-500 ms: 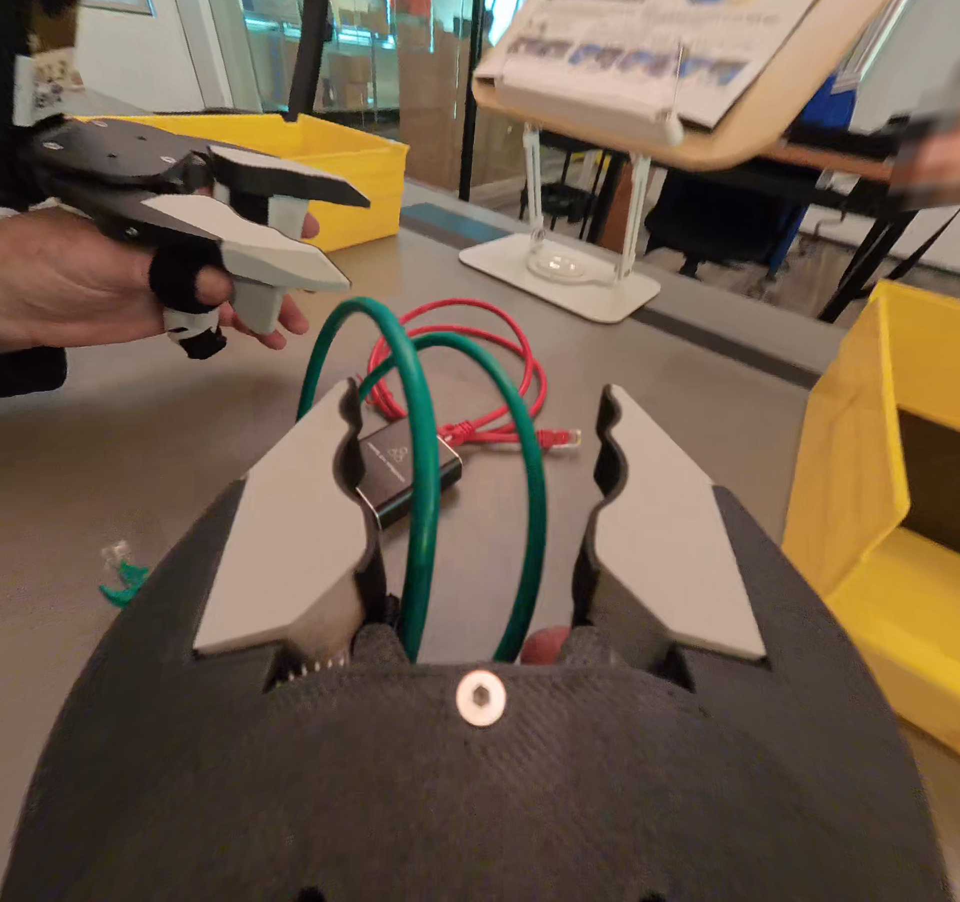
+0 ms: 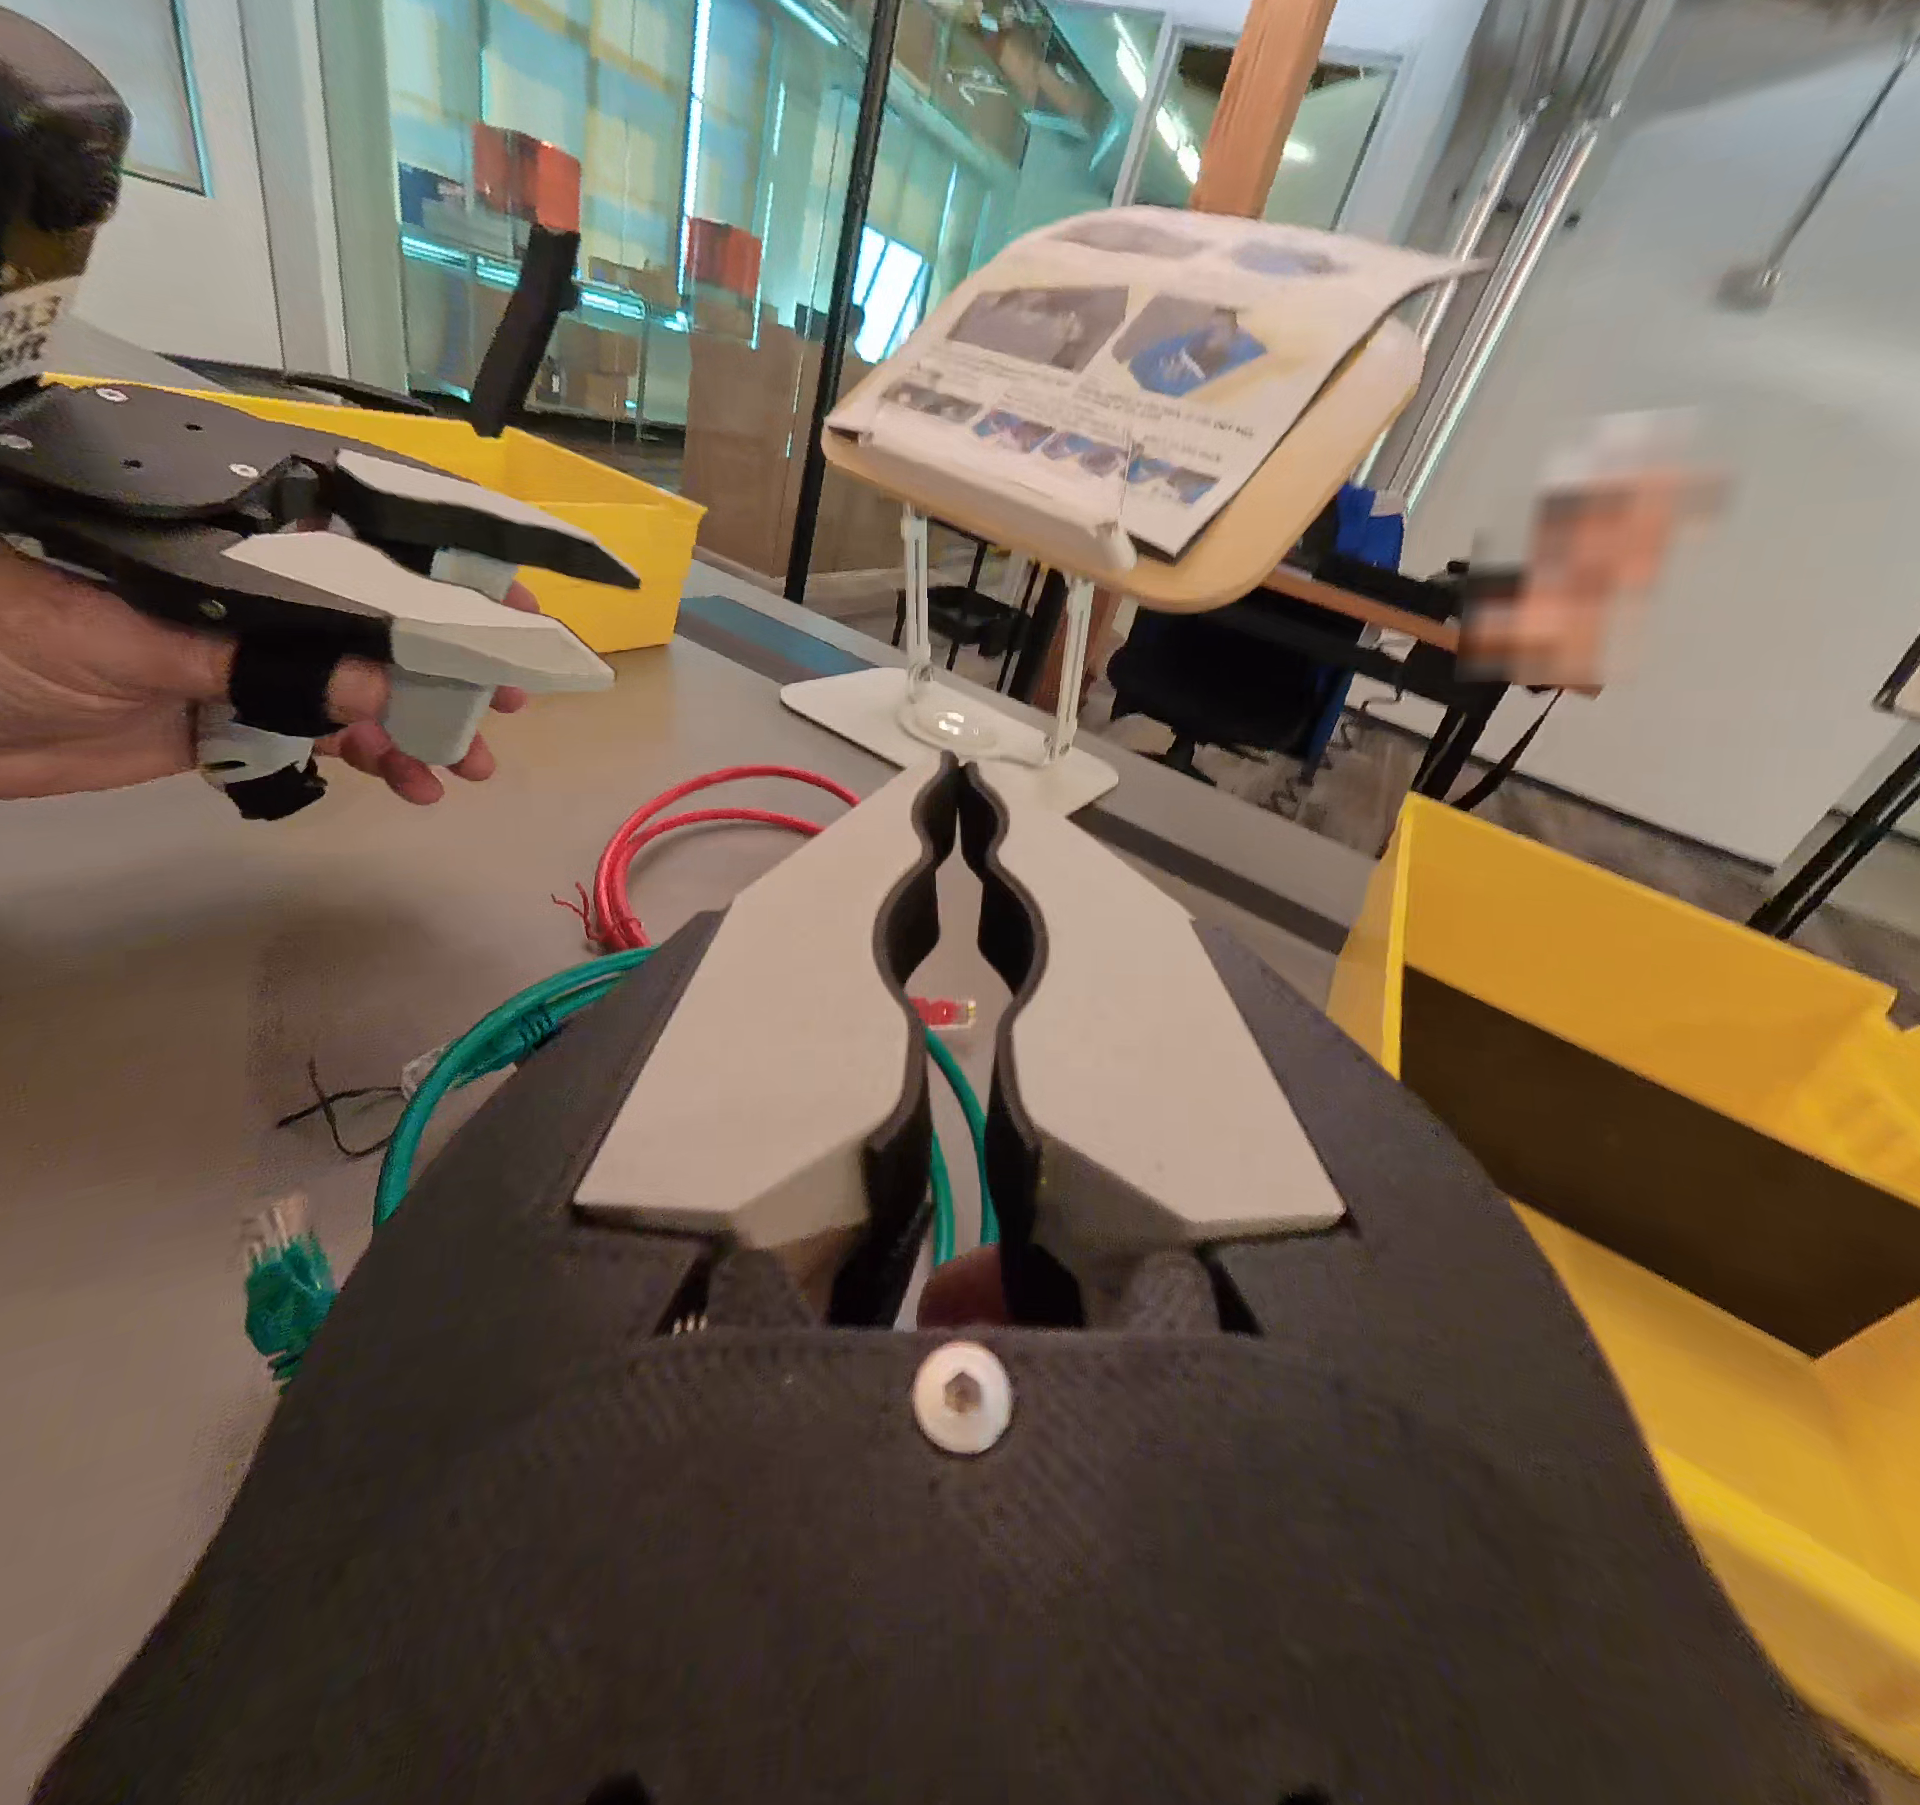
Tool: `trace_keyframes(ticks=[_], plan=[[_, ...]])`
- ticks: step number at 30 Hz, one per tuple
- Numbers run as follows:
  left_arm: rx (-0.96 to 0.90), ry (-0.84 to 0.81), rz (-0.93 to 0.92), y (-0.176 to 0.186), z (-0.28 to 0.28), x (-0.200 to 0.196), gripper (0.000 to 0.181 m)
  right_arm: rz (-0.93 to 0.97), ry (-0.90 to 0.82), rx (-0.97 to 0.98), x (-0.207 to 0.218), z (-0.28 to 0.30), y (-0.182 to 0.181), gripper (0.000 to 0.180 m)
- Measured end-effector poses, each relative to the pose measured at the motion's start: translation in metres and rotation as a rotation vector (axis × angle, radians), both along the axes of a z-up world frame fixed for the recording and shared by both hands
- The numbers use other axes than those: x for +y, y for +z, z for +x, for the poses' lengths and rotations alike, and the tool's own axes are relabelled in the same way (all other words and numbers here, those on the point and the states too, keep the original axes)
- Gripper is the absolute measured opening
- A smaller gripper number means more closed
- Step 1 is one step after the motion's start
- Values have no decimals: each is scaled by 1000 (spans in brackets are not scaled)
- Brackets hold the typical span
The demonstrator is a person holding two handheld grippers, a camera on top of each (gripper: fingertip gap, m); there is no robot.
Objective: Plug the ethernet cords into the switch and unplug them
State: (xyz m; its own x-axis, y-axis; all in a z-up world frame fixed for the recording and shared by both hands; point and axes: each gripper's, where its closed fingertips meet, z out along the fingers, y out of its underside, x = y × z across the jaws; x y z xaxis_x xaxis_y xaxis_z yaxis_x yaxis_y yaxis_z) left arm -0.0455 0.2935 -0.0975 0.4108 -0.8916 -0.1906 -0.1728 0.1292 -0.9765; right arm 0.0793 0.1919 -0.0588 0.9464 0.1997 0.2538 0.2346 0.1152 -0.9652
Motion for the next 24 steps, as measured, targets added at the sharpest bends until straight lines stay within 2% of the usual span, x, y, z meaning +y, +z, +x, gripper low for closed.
trace_keyframes(ticks=[1, 2, 3, 5, 7, 11, 13, 14, 15, 16, 18, 24], plan=[[-5, 2, 26, 3, 0, -2, 55, 23, -2, -11, -2, -1, 4, 0], [-9, 6, 44, 5, 1, -3, 55, 46, -23, -13, -3, 1, 8, 7], [-3, 7, 49, 5, 2, -3, 61, 59, -46, -13, -3, 3, 10, 37], [14, 18, 45, 2, 4, -3, 76, 67, -48, -12, -2, 1, 11, 54], [14, 24, 64, 2, 6, -4, 83, 90, -33, -36, -6, -3, 14, 0], [20, 23, 88, 3, 8, -7, 86, 110, -6, -87, -10, -14, 17, 2], [21, 26, 103, 4, 10, -9, 89, 129, -25, -102, -9, -17, 19, 52], [21, 25, 111, 5, 11, -11, 90, 134, -30, -103, -8, -18, 19, 66], [22, 28, 118, 5, 13, -12, 92, 137, -28, -100, -8, -20, 19, 69], [26, 30, 121, 5, 15, -14, 94, 136, -21, -99, -8, -22, 18, 64], [44, 5, 128, 4, 20, -21, 92, 133, 2, -118, -10, -27, 16, 3], [55, -13, 181, 3, 29, -30, 93, 117, 16, -146, -13, -30, 14, 0]])
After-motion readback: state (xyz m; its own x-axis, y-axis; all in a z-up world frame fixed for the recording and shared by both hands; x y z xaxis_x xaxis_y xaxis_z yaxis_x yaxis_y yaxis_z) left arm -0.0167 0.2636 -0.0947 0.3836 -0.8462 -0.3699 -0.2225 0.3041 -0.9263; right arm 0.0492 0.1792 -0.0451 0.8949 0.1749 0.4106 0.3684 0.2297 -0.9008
